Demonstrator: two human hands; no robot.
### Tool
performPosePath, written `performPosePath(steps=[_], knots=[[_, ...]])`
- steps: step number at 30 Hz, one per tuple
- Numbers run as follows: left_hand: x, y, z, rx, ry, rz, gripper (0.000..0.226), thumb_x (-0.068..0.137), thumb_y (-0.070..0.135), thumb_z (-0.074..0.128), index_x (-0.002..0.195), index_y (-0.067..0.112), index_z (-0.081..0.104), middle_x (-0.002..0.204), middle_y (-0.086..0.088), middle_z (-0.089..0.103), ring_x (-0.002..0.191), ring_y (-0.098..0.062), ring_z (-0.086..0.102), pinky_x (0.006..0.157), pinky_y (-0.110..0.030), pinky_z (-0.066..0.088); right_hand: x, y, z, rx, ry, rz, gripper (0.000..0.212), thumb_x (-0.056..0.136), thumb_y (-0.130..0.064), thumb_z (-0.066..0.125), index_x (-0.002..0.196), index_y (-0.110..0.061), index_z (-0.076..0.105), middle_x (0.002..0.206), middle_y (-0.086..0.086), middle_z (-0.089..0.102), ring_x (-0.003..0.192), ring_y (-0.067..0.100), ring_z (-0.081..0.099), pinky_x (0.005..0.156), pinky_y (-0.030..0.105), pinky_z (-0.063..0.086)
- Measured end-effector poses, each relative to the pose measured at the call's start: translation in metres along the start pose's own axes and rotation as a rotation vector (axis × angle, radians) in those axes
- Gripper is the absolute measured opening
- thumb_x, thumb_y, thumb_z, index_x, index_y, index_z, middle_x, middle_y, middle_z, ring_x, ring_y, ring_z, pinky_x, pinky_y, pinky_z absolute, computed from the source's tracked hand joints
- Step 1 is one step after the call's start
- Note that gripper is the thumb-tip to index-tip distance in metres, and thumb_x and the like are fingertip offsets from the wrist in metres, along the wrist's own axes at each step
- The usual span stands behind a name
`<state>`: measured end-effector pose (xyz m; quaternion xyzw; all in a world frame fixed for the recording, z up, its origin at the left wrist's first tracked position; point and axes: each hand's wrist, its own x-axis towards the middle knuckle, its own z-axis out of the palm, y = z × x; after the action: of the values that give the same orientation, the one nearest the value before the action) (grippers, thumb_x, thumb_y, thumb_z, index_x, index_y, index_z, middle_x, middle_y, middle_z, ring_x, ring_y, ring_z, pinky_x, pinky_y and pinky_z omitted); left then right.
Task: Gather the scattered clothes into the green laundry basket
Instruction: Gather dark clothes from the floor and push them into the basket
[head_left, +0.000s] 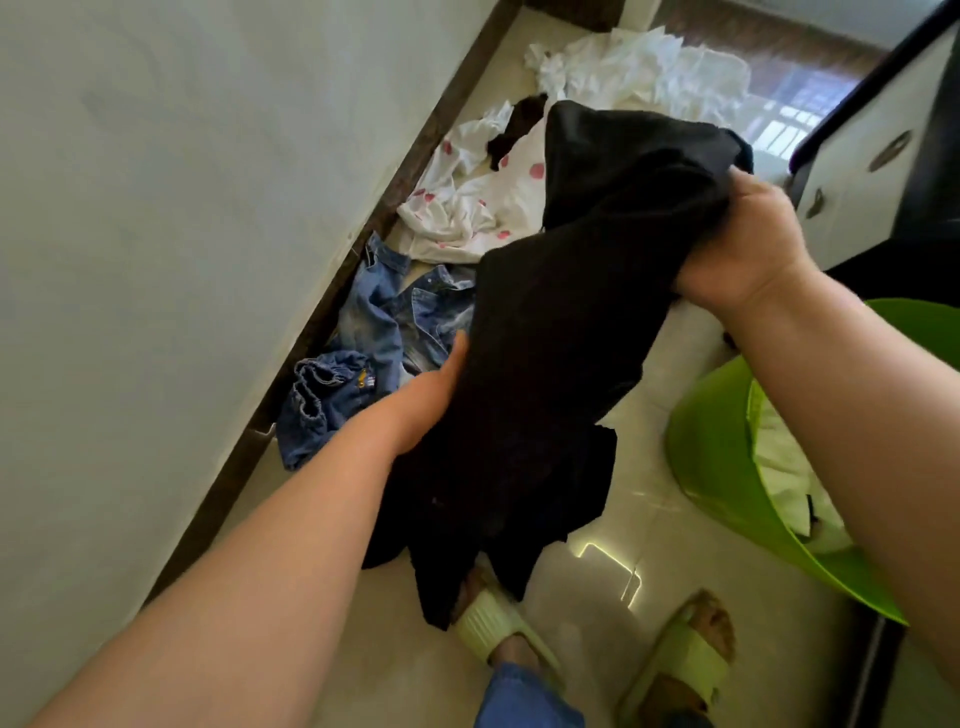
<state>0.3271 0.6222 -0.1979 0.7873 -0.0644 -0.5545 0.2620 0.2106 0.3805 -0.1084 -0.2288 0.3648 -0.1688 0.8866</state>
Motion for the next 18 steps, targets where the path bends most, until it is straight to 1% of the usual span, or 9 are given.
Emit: performPosePath(steps=[1,3,5,7,10,12,13,15,18], knots=[[-0.004,0.009,-0.004,-0.130,-0.040,-0.026,0.070,0.090,0.073,0.027,0.137,0.027,0.050,0.134,-0.005,0.057,0.122,-0.026,0.054,0.106,-0.037,0.042,0.003,-0.010,0.001,0.017,0.014,0.000,0.046,0.102,-0.033,0.033,0.130,-0.006,0.057,0.123,0.015,0.066,0.111,0.032,0.065,0.102,0.045,0.047],[-0.014,0.032,-0.018,-0.266,-0.088,0.017,0.060,0.088,0.074,0.026,0.125,0.035,0.052,0.118,-0.001,0.063,0.104,-0.020,0.060,0.089,-0.034,0.049,0.007,-0.025,0.004,0.037,0.029,-0.004,0.047,0.103,-0.039,0.034,0.133,-0.010,0.055,0.126,0.015,0.064,0.113,0.034,0.064,0.105,0.046,0.044],[-0.022,0.059,-0.032,-0.407,-0.160,0.063,0.080,0.078,0.085,0.026,0.130,0.032,0.055,0.125,-0.003,0.062,0.111,-0.020,0.060,0.097,-0.036,0.046,0.007,-0.040,0.007,-0.024,-0.058,-0.010,0.054,0.101,-0.048,0.033,0.136,-0.011,0.050,0.132,0.015,0.060,0.120,0.035,0.059,0.107,0.049,0.041],[-0.028,0.079,-0.041,-0.532,-0.278,0.153,0.099,0.068,0.092,0.021,0.138,0.029,0.053,0.138,-0.007,0.057,0.123,-0.026,0.056,0.107,-0.043,0.041,0.005,-0.049,0.008,-0.249,-0.122,-0.006,0.061,0.097,-0.055,0.036,0.142,-0.013,0.043,0.138,0.010,0.057,0.125,0.031,0.055,0.108,0.048,0.039],[-0.050,0.114,-0.037,-0.667,-0.315,0.297,0.103,0.066,0.086,0.021,0.141,0.021,0.049,0.136,-0.009,0.058,0.126,-0.025,0.055,0.106,-0.042,0.044,0.002,-0.049,0.004,-0.527,-0.111,0.013,0.061,0.091,-0.050,0.054,0.143,-0.020,0.043,0.132,-0.001,0.061,0.117,0.020,0.060,0.099,0.040,0.047],[-0.062,0.136,-0.032,-0.728,-0.310,0.362,0.099,0.065,0.079,0.029,0.140,0.018,0.050,0.136,-0.009,0.058,0.127,-0.026,0.054,0.108,-0.044,0.041,0.003,-0.045,-0.005,-0.622,-0.136,0.006,0.042,0.090,-0.042,0.060,0.128,-0.028,0.053,0.121,-0.007,0.065,0.108,0.015,0.062,0.090,0.036,0.048],[-0.069,0.146,-0.029,-0.750,-0.287,0.385,0.097,0.065,0.078,0.034,0.139,0.017,0.051,0.137,-0.010,0.058,0.127,-0.027,0.054,0.109,-0.045,0.040,0.002,-0.041,-0.009,-0.655,-0.156,0.018,0.033,0.090,-0.040,0.060,0.122,-0.030,0.057,0.117,-0.010,0.065,0.107,0.014,0.061,0.090,0.037,0.047],[-0.076,0.162,-0.021,-0.756,-0.224,0.433,0.089,0.069,0.071,0.046,0.135,0.012,0.055,0.133,-0.013,0.060,0.124,-0.031,0.057,0.106,-0.049,0.042,-0.002,-0.034,-0.018,-0.734,-0.140,0.043,0.042,0.085,-0.046,0.063,0.124,-0.029,0.058,0.115,-0.012,0.067,0.108,0.012,0.062,0.092,0.037,0.045],[-0.091,0.186,-0.005,-0.825,-0.166,0.460,0.053,0.089,0.048,0.056,0.114,0.002,0.066,0.116,-0.020,0.068,0.109,-0.036,0.065,0.099,-0.051,0.048,-0.012,-0.026,-0.026,-0.815,-0.134,-0.004,0.063,0.081,-0.048,0.069,0.135,-0.024,0.050,0.121,-0.010,0.066,0.111,0.010,0.062,0.088,0.031,0.049]])
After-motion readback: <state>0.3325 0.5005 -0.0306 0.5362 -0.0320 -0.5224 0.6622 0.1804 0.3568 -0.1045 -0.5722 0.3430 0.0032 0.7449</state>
